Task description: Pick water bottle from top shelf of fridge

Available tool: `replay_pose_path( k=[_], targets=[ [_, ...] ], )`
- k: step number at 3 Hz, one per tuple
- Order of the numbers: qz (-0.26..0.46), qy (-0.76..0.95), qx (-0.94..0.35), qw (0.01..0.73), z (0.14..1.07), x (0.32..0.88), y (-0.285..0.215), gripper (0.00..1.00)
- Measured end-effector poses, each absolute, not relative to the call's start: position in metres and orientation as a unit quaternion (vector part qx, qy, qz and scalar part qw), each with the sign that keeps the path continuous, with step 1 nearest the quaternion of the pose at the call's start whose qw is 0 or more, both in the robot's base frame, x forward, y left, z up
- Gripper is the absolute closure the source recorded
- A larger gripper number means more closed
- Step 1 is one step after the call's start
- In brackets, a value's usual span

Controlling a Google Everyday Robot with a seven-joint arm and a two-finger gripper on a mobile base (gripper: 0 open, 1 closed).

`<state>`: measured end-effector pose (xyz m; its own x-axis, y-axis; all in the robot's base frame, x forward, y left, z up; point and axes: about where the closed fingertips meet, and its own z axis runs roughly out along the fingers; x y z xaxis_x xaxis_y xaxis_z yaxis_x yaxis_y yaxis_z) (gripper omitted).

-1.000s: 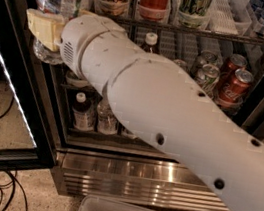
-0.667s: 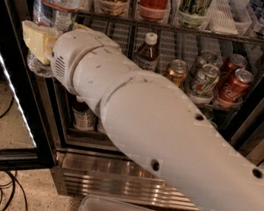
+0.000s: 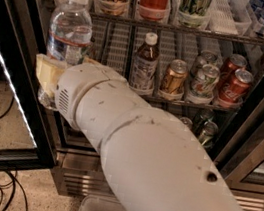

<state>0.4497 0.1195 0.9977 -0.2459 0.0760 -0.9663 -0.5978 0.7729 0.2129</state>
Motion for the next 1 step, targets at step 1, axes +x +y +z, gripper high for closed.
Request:
replay_pose_path(
  k=[1],
  targets=[
    [0.287,0.735,-0.177,0.588,0.9977,0.4497,0.1195,1.00]
  ],
)
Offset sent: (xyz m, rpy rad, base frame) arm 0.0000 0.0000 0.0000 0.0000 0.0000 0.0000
